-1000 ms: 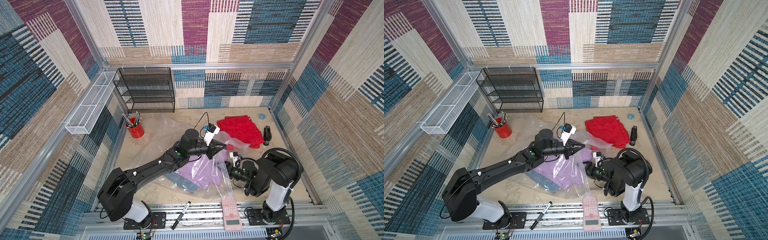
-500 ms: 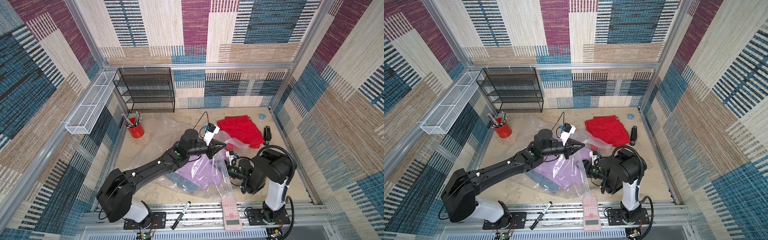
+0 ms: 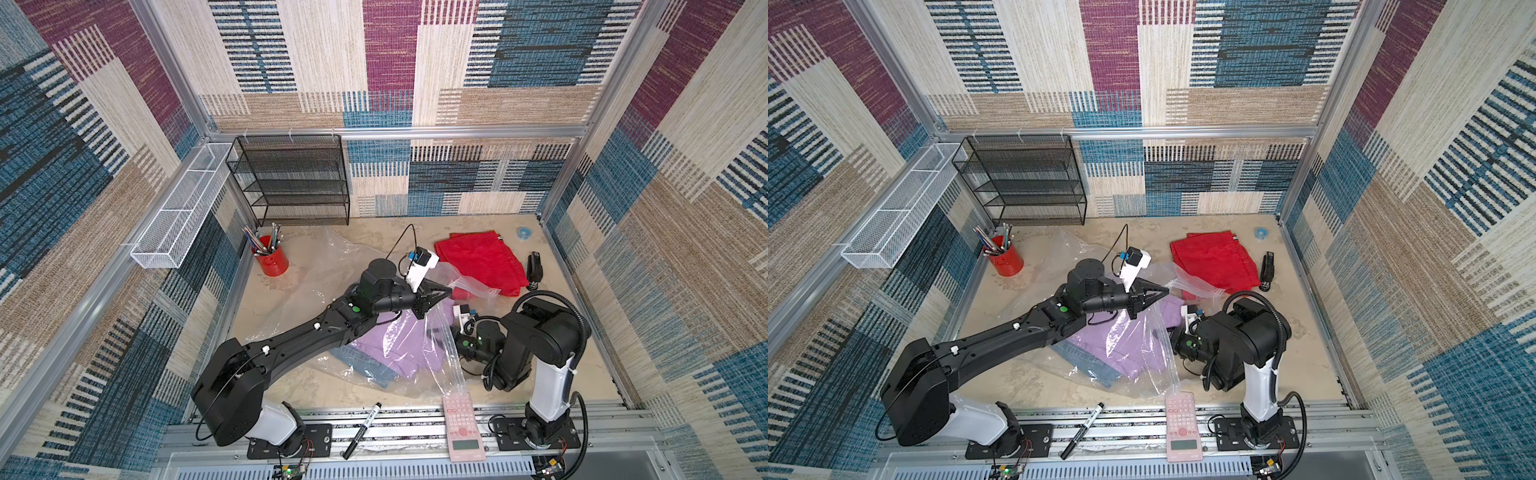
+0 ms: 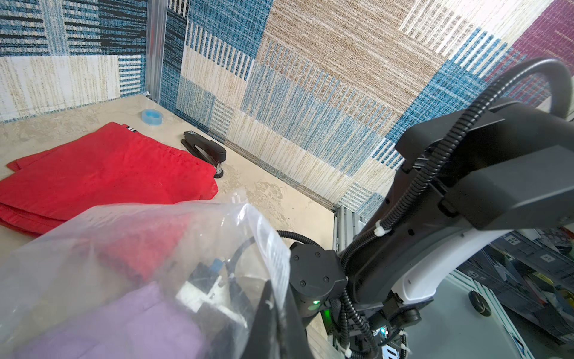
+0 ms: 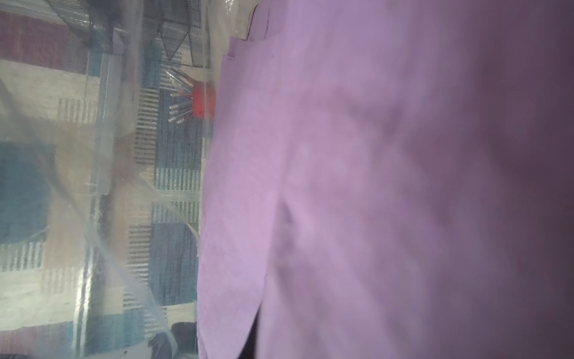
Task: Take the trousers out of the vacuum bag
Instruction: Take out the trousers from the vacuum bag.
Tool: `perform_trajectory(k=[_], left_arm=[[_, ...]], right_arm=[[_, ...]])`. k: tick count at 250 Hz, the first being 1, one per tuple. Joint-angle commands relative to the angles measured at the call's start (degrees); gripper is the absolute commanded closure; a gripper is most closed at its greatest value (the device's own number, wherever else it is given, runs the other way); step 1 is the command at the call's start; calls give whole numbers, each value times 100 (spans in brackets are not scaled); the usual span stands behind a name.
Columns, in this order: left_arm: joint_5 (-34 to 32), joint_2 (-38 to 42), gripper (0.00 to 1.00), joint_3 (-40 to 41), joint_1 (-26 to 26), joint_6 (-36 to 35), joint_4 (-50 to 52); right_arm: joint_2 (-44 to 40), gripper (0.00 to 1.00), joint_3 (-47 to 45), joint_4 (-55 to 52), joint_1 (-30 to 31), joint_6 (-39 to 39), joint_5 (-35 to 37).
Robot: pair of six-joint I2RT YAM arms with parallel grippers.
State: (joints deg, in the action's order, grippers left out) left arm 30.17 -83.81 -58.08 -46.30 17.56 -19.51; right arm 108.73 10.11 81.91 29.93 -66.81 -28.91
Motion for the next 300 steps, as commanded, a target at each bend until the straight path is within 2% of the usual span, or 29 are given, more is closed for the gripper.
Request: perform_trajectory(k=[1,38,79,111,156,205,234,300], left_arm=[[-46,68,100,16,-1,-209,-62],[-114,126,100,16,-1,-288,26],[-187,153,100,42,-2,-324,3],[-213,146,100,68,-1,-299,-87],[-283,158,100,101,4,-305,-152],[-422,190,100,128,7,-341,-192],[-497,181,100,134,26,-363,-189],[-589,140,100,186,84,-292,-346]], right_arm=[[-390,93,-51,1881,-1,56,23],[-1527,99,-83,898,3,443,93],[-3135,98,228,-1205,3,1204,245],[-3973,98,427,-2450,-48,1554,356],[-4475,99,415,-3164,-94,1555,377],[-5250,100,-16,-3607,-192,1514,521],[-6123,100,-202,-4006,-241,1514,614],[-8495,100,-133,-6276,-477,1699,1182]])
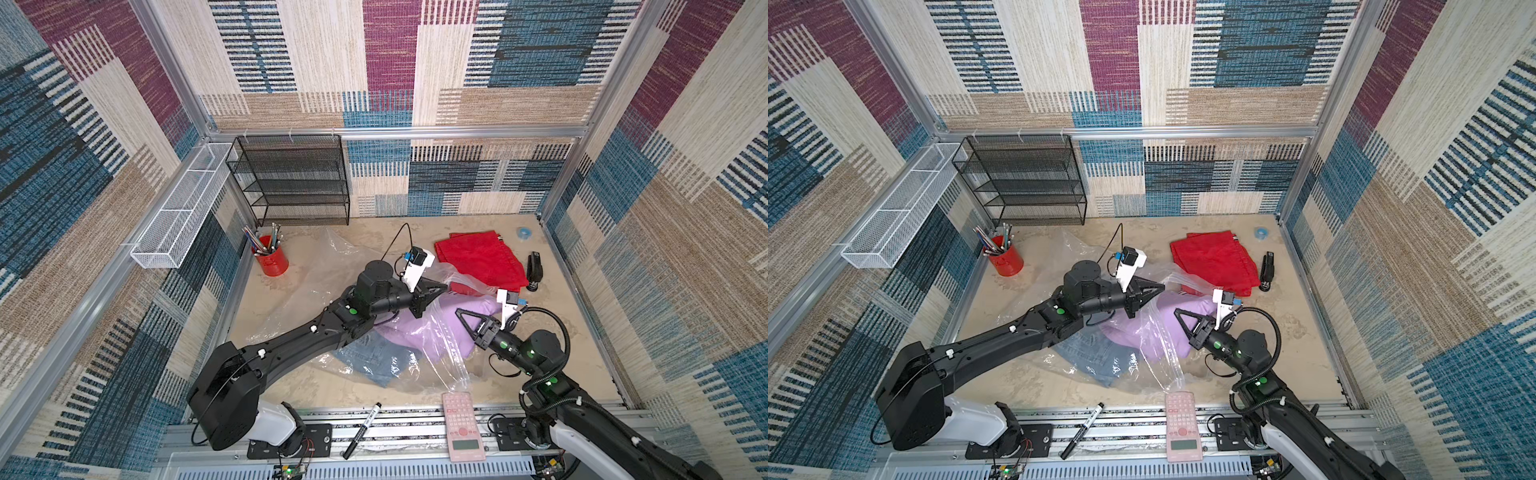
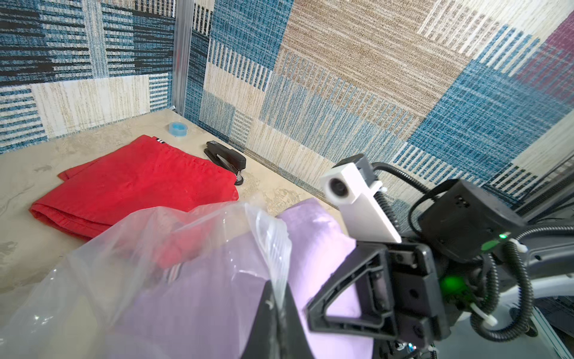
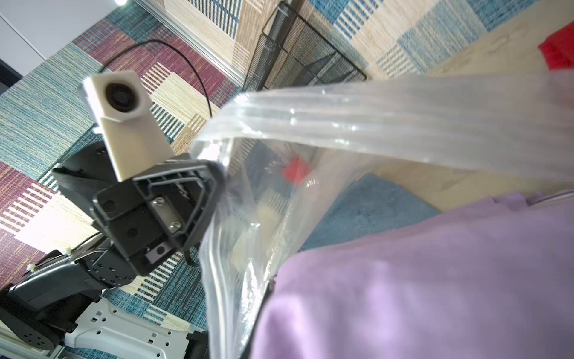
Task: Take the trousers out of the vacuum bag
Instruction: Take out the trousers from the vacuum bag.
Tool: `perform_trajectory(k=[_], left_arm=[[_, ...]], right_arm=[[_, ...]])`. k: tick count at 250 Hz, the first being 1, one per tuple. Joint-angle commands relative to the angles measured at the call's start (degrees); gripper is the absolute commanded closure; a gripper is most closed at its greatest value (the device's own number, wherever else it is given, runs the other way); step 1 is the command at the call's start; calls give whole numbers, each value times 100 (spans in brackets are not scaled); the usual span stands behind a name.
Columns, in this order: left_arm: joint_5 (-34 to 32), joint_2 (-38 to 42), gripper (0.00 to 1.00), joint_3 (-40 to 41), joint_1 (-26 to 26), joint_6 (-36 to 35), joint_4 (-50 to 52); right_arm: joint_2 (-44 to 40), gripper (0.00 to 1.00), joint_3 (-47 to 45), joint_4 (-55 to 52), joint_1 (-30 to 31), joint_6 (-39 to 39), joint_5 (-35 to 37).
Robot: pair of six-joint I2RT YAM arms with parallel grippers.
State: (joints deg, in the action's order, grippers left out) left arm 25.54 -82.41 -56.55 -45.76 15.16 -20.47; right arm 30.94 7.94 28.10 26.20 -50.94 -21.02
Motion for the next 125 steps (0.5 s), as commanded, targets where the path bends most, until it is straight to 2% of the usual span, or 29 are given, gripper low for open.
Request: perform_trajectory(k=[1,51,95,125], left_arm=[[-123,-2,100,32,31,-54,-253],[-196,-7,100,30,76,-41,-271],[-238,4,100,83,111,-10,-334],[-268,9,100,126,139,3,-363]], right_arm=[[-754,100,88,-934,-109,120,404],[-1797,100,593,-2439,-145,335,849],[-2175,100,1428,-3610,-140,876,1645],[-2241,100,1916,-4011,-143,1202,2046]])
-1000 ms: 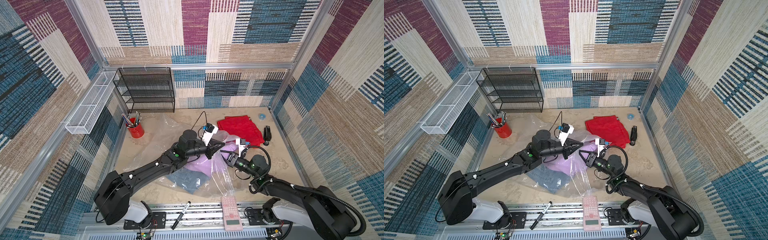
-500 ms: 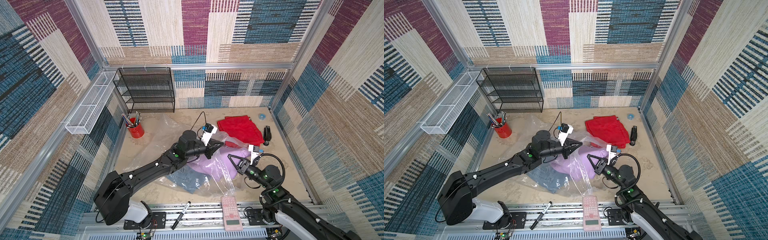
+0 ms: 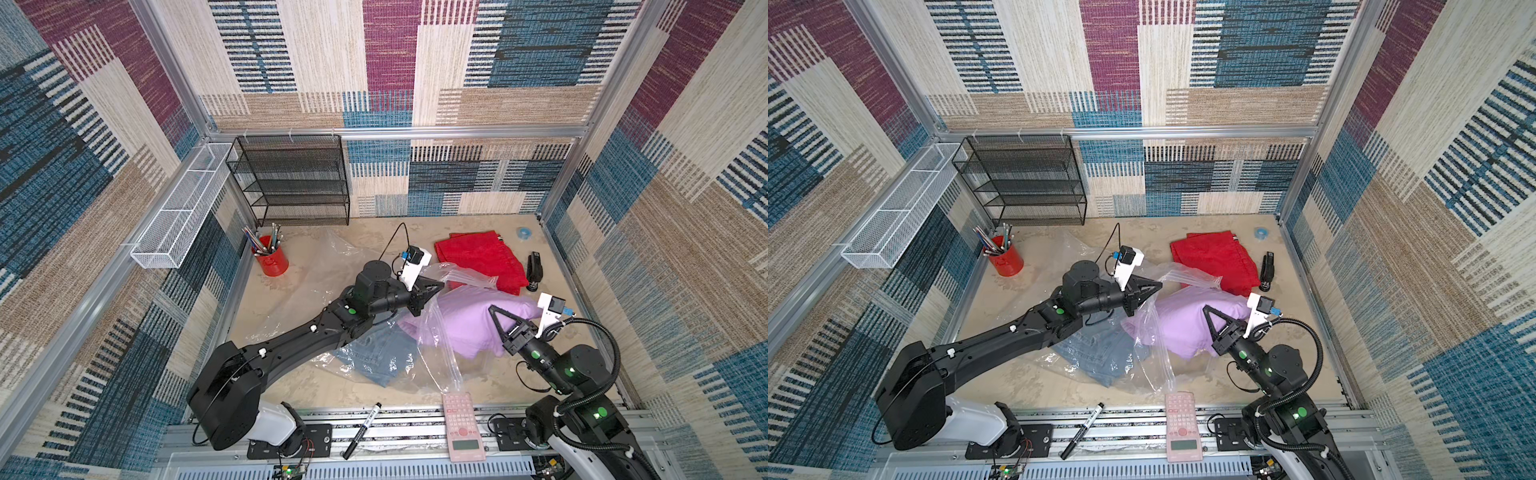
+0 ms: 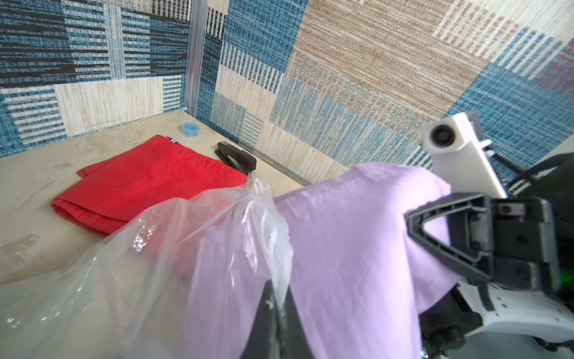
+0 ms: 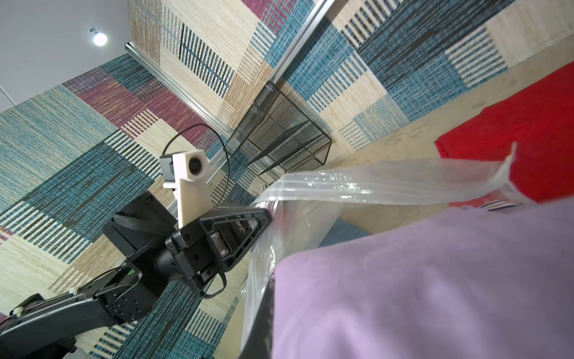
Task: Take the trousers out of the vacuum bag
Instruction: Take out the trousers from the vacuum bag.
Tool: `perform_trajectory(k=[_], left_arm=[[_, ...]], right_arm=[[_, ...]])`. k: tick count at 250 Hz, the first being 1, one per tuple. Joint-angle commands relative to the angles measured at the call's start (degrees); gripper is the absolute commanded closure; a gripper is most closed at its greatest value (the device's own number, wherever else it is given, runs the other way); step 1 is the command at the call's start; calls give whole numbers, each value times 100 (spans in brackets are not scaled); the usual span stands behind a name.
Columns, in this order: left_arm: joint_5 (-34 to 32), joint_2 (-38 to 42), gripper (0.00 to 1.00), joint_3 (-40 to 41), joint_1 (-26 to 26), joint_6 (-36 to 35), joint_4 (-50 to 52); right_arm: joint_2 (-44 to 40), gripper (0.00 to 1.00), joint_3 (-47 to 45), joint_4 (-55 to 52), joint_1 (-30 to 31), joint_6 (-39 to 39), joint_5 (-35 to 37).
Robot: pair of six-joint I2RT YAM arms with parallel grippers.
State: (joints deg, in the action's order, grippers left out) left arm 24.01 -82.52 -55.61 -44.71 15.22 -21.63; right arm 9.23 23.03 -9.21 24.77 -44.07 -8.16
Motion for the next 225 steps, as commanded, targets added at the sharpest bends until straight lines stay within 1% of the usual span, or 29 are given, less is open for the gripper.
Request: perform_trajectory(k=[1,98,166,202,225], left_arm=[[-111,23,100,33,33,-3,-251],[-143,52,100,111,129,34,-325],[-132,43,100,130,188,47,-370],[-125,69,100,184,215,73,-395],[-116,85,100,223,231,85,-427]], right_arm=[[-67,100,424,-290,0,528,775],[-115,100,1502,-840,-5,1087,1331],[60,100,2205,-1151,4,1645,1833],[445,100,2482,-1285,5,1966,2347],[735,100,2438,-1069,3,2151,2548]])
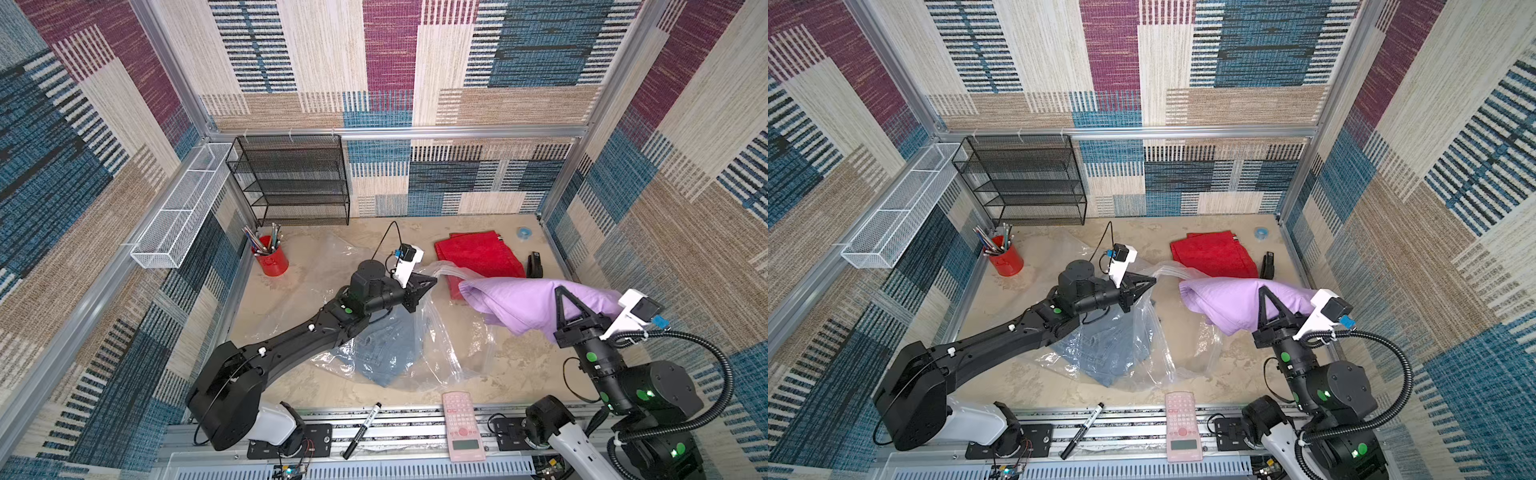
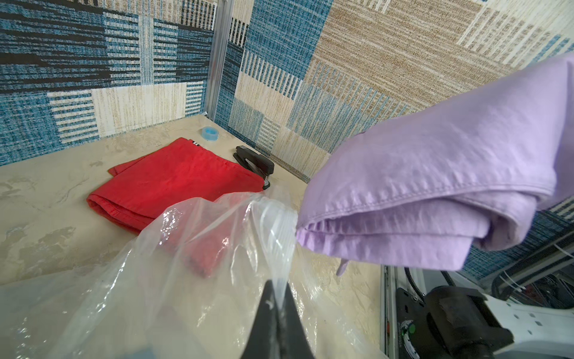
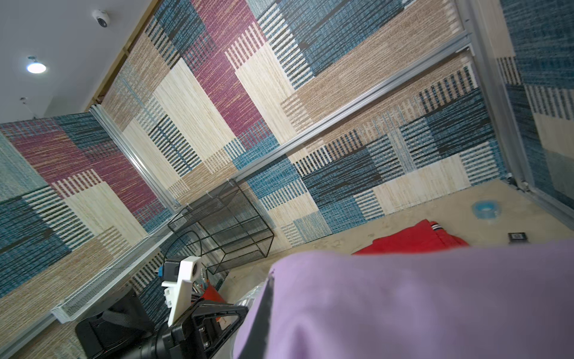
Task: Take the trousers out of the vacuum bag
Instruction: Take out the trousers from the vacuum bag, then place the trousers at the center of the board.
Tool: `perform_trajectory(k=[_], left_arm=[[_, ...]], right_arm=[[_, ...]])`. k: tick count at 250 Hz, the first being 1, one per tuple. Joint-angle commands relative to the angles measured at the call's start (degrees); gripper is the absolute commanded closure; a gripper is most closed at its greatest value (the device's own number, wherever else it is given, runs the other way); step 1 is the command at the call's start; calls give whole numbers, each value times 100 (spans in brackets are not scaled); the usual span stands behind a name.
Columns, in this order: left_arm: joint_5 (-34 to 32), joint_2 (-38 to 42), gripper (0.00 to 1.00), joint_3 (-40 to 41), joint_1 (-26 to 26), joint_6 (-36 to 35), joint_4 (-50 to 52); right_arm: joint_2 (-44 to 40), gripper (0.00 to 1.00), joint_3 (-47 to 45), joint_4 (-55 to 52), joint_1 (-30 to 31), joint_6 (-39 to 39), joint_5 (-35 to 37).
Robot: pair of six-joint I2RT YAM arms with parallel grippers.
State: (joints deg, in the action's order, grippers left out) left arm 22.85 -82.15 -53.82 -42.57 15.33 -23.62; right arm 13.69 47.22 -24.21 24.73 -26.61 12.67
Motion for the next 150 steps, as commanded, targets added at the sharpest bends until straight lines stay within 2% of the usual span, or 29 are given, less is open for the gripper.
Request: perform_trajectory(k=[1,56,98,121,150], left_arm=[[0,53,100,45,14,66,-229],[0,176,100,219,55,93,-341],[-24,354,100,385,69,106,-406],[-108,523,100,541,73,119,-452],[-193,711,100,746,90,163,-512]], right_arm=[[304,100,12,445,11,408,474],[1120,100,-323,1840,13,890,637],[2117,100,-302,3055,-119,1366,617],[2551,100,-248,3495,-612,1263,136],[3042,100,-226,3924,-1586,806,-788]])
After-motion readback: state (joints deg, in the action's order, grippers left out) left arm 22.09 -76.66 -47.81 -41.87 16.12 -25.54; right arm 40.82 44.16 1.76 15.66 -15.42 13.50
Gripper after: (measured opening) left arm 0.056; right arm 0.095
